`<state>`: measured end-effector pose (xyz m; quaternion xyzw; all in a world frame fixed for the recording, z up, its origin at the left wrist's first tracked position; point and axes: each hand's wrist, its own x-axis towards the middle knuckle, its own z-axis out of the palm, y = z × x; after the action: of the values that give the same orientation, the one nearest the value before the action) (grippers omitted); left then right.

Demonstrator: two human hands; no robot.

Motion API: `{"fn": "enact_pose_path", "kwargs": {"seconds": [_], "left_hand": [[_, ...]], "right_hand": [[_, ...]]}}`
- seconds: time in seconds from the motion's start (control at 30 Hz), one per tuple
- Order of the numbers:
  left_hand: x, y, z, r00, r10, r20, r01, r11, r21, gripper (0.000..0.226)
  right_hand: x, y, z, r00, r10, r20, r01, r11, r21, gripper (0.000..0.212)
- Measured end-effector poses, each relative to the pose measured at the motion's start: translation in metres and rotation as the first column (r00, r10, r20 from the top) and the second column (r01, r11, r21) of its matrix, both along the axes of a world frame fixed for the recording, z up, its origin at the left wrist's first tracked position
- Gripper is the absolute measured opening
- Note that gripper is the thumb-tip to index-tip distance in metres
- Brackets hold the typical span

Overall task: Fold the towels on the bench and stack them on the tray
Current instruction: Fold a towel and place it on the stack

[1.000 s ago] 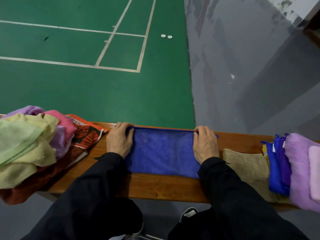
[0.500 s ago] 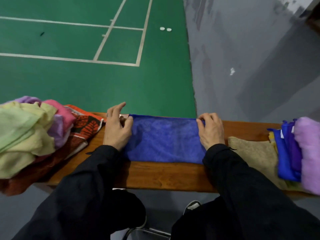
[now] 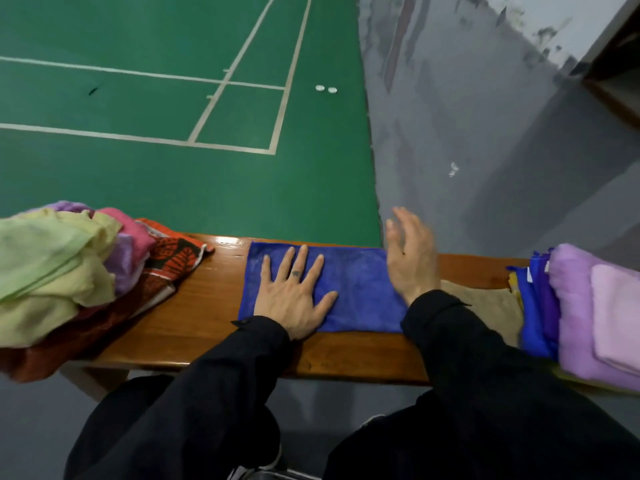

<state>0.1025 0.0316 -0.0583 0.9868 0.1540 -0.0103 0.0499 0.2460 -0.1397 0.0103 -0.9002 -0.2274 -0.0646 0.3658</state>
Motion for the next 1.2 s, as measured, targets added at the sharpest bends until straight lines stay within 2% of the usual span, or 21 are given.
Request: {"fn": "enact_pose_path", "kwargs": {"seconds": [0.07, 0.13, 0.23, 0.37, 0.63, 0.73, 0.77, 0.8, 0.87, 0.9, 0.97, 1.0, 1.07, 1.1, 1.2], "left_hand": [[-0.016, -0.004, -0.002, 1.0, 0.006, -0.004, -0.006, 1.0, 0.004, 0.082], [-0.035, -0.006, -0.003, 0.999, 0.03, 0.023, -0.03, 1.0, 0.006, 0.082], [-0.064, -0.007, 0.0, 0.998, 0.063, -0.016, -0.063, 0.998, 0.005, 0.083], [-0.098, -0.009, 0.001, 0.994, 0.103, -0.04, -0.102, 0.995, 0.007, 0.083], [-0.09, 0.007, 0.008, 0.995, 0.068, -0.072, -0.068, 0.998, 0.005, 0.085], [-0.083, 0.014, 0.015, 0.997, 0.049, -0.061, -0.053, 0.997, -0.056, 0.086], [-0.085, 0.017, 0.018, 0.997, 0.081, -0.014, -0.082, 0.992, -0.095, 0.087], [-0.091, 0.02, 0.019, 0.984, 0.161, 0.078, -0.15, 0.98, -0.132, 0.087], [-0.109, 0.029, 0.019, 0.898, 0.359, 0.254, -0.321, 0.93, -0.181, 0.081], [-0.118, 0.033, 0.02, 0.855, 0.447, 0.262, -0.411, 0.893, -0.181, 0.076], [-0.135, 0.034, 0.024, 0.801, 0.587, 0.117, -0.567, 0.807, -0.164, 0.065], [-0.139, 0.034, 0.026, 0.779, 0.625, 0.052, -0.613, 0.777, -0.145, 0.063], [-0.139, 0.034, 0.033, 0.744, 0.668, -0.01, -0.66, 0.733, -0.166, 0.064], [-0.138, 0.034, 0.038, 0.727, 0.686, -0.037, -0.678, 0.707, -0.201, 0.063], [-0.129, 0.043, 0.037, 0.731, 0.673, -0.113, -0.667, 0.668, -0.331, 0.044]], "right_hand": [[-0.036, 0.002, -0.011, 0.976, 0.199, 0.087, -0.182, 0.967, -0.176, 0.061], [-0.067, 0.003, -0.033, 0.941, 0.329, 0.08, -0.273, 0.877, -0.396, 0.066], [-0.089, 0.001, -0.054, 0.941, 0.331, -0.068, -0.302, 0.734, -0.608, 0.08], [-0.099, -0.002, -0.055, 0.925, 0.37, -0.088, -0.332, 0.673, -0.661, 0.087], [-0.097, -0.002, -0.046, 0.946, 0.298, -0.127, -0.301, 0.665, -0.683, 0.086], [-0.098, -0.009, -0.041, 0.959, 0.28, -0.044, -0.245, 0.739, -0.627, 0.085], [-0.101, -0.014, -0.04, 0.953, 0.303, -0.024, -0.258, 0.764, -0.591, 0.085], [-0.105, -0.018, -0.041, 0.94, 0.34, -0.02, -0.292, 0.776, -0.559, 0.086], [-0.111, -0.027, -0.046, 0.918, 0.394, -0.045, -0.355, 0.767, -0.535, 0.09], [-0.113, -0.032, -0.05, 0.913, 0.404, -0.052, -0.366, 0.755, -0.545, 0.094], [-0.114, -0.036, -0.058, 0.913, 0.407, -0.04, -0.358, 0.748, -0.559, 0.097], [-0.114, -0.037, -0.06, 0.916, 0.401, -0.02, -0.352, 0.779, -0.518, 0.095], [-0.11, -0.036, -0.061, 0.943, 0.333, -0.003, -0.317, 0.895, -0.313, 0.091], [-0.108, -0.037, -0.062, 0.957, 0.286, -0.043, -0.289, 0.94, -0.181, 0.091], [-0.108, -0.045, -0.063, 0.984, 0.145, -0.099, -0.133, 0.984, 0.123, 0.09]]}}
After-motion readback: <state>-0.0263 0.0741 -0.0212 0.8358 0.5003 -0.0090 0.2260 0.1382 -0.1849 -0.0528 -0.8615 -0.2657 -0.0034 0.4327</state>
